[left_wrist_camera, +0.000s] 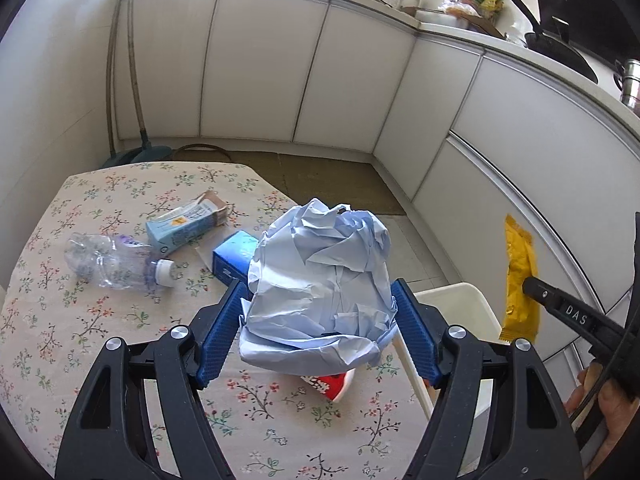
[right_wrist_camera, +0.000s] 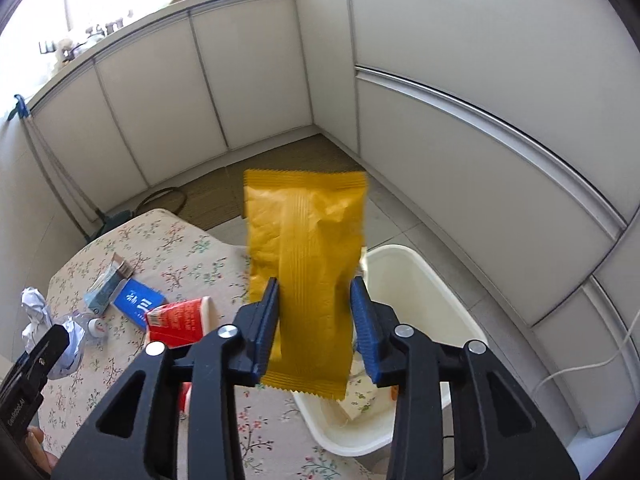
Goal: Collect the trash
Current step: 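Carry the yellow wrapper to the bin with the right tool and release it, then release the crumpled white paper into the bin with the left tool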
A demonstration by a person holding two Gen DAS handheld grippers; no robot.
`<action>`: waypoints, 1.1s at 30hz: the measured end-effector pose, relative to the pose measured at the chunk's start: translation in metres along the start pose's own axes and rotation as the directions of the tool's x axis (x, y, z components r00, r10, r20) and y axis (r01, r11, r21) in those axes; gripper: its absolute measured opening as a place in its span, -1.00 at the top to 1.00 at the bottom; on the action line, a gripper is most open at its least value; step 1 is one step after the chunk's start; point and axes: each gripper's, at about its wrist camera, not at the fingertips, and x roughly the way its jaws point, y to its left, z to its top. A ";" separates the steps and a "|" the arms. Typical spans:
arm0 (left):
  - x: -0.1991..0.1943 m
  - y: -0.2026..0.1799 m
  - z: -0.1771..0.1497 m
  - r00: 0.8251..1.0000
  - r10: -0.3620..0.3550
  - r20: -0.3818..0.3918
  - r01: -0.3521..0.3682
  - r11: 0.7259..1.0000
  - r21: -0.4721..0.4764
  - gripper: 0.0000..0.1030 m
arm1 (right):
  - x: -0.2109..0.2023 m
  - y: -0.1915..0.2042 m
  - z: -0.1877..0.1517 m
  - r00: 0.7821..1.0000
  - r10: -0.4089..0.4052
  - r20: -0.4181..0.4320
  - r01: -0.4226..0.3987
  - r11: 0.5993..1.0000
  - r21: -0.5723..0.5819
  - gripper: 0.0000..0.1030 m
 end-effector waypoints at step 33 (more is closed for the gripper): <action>0.104 -0.186 -0.023 0.953 -0.144 -0.268 0.201 0.959 0.201 -0.52 | -0.031 -0.161 0.014 0.986 -0.158 0.058 0.129 0.932 0.337 -0.60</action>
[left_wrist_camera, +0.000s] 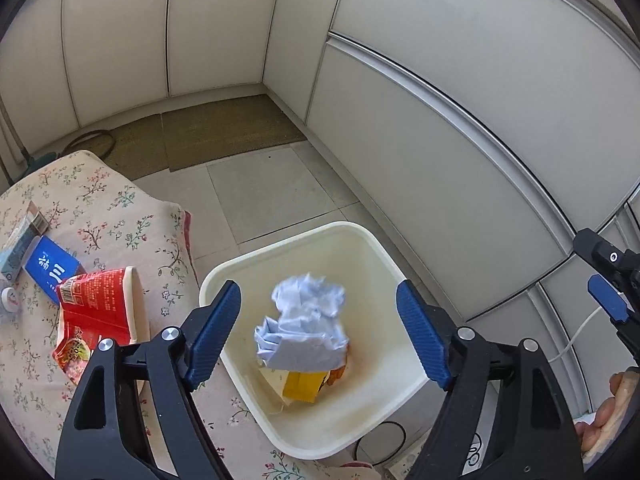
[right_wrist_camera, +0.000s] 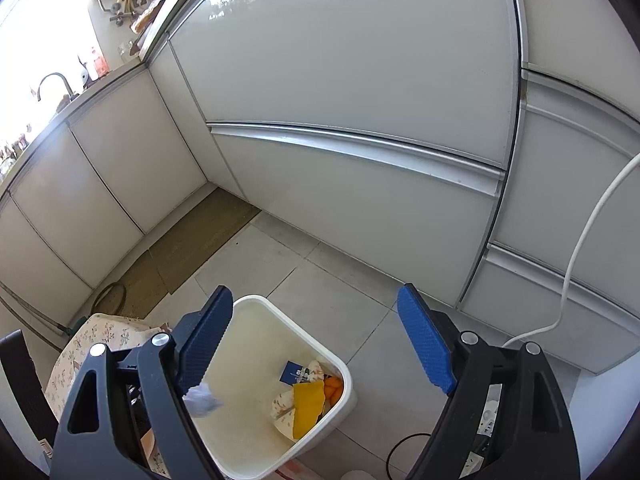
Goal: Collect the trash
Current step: 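Release the crumpled white paper into the bin with the left tool, then move both tools back over the table toward the bottle and carton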
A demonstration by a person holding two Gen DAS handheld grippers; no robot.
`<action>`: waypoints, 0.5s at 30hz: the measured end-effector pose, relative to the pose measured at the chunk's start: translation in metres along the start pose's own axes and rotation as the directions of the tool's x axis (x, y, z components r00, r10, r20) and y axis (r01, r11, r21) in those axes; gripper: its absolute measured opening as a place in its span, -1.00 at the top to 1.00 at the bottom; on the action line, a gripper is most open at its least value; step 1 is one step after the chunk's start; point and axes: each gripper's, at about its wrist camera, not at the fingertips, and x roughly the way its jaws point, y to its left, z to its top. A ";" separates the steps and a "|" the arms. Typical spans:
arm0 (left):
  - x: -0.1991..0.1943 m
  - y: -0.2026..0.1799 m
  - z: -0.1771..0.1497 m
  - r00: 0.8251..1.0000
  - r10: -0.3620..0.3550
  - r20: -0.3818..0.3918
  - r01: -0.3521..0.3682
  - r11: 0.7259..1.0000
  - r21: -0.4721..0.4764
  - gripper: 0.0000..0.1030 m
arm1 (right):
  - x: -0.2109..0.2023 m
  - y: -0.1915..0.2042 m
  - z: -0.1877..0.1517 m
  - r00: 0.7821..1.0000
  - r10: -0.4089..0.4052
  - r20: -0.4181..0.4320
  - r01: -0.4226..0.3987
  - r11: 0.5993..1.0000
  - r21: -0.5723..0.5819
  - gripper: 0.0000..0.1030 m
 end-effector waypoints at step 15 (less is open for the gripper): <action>-0.034 0.044 -0.011 0.989 0.145 0.037 -0.142 0.987 -0.069 -0.86 | 0.008 0.050 -0.027 0.997 0.026 -0.077 -0.039 0.984 -0.176 -0.84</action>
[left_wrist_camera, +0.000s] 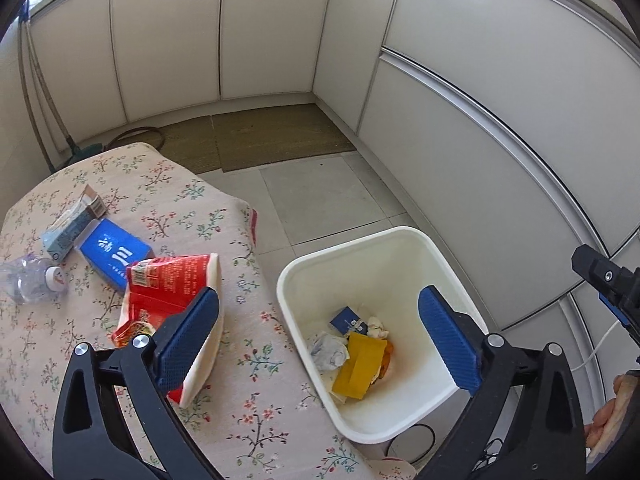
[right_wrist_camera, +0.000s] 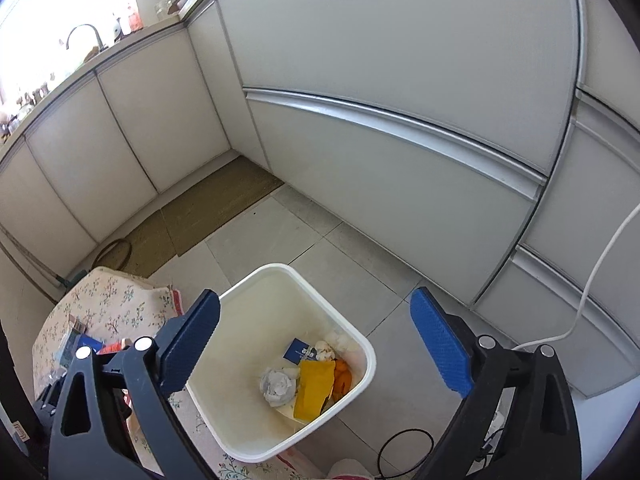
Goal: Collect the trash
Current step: 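Move both tools back over the table toward the bottle and carton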
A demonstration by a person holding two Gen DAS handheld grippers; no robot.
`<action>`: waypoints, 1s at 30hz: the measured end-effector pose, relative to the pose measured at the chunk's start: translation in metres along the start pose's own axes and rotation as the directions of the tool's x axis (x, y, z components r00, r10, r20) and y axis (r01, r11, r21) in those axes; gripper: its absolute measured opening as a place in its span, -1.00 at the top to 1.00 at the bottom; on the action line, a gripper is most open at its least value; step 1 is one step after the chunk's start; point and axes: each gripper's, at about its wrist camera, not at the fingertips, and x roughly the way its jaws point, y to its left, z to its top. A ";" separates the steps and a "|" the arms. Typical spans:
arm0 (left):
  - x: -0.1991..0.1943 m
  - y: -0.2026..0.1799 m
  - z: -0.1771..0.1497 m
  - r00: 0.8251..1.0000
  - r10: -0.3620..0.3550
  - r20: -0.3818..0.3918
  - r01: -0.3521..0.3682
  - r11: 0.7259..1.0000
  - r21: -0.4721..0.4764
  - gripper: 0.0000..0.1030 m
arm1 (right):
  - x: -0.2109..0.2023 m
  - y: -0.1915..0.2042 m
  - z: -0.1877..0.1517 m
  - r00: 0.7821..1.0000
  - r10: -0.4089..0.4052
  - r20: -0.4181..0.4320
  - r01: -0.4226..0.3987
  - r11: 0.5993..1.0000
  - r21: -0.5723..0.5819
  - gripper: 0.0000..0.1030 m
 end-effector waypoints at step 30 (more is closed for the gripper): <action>-0.058 0.195 -0.043 0.977 0.210 -0.041 -0.214 0.939 -0.269 -0.86 | -0.002 0.197 -0.069 0.993 0.102 -0.064 -0.118 0.913 -0.391 -0.87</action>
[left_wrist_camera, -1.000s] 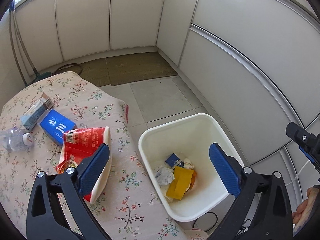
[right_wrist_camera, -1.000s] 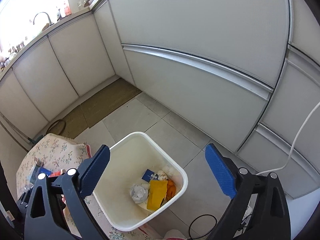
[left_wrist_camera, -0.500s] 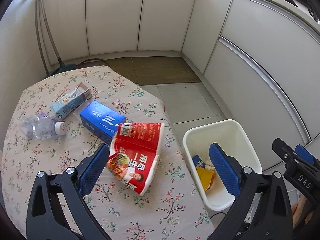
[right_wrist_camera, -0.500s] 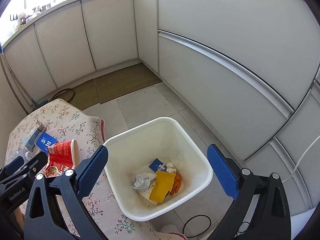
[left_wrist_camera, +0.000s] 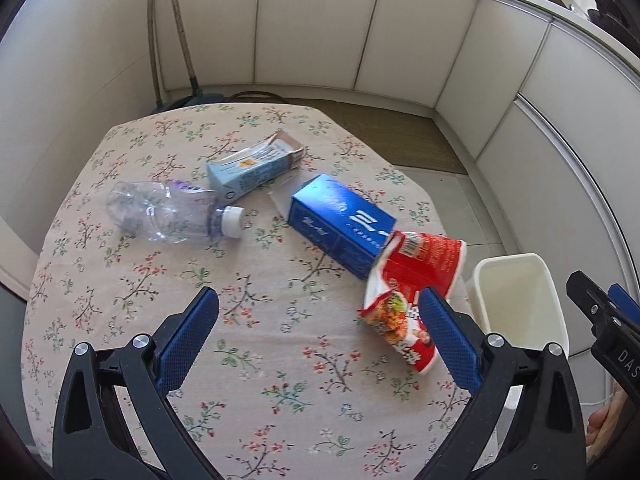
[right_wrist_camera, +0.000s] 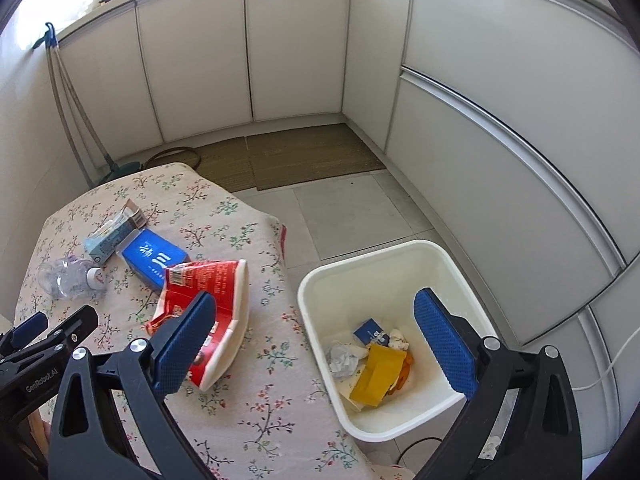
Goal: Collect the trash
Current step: 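Move both tools back over the table toward the bottle and carton, then grasp the clear plastic bottle with the right tool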
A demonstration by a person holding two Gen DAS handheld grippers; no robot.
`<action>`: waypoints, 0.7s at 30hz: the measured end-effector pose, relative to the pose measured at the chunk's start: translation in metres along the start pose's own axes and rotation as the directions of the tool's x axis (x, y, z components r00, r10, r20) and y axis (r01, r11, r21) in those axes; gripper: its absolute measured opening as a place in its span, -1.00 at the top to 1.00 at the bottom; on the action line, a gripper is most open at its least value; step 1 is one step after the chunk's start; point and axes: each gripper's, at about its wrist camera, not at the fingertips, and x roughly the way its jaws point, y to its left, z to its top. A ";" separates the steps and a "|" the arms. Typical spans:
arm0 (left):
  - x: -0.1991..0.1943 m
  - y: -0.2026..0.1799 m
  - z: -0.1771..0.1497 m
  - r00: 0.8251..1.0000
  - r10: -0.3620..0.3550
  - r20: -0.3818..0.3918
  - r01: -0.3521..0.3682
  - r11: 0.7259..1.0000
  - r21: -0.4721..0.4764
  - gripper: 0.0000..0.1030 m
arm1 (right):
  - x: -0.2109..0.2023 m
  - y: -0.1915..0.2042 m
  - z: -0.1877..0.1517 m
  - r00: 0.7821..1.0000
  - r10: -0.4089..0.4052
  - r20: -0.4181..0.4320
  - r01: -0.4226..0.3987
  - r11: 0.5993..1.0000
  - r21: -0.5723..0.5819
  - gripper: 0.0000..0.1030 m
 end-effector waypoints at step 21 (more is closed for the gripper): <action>-0.014 0.154 0.006 0.992 0.098 -0.084 -0.116 0.959 -0.257 -0.86 | 0.052 0.164 -0.015 0.983 0.129 -0.131 -0.159 0.953 -0.258 -0.87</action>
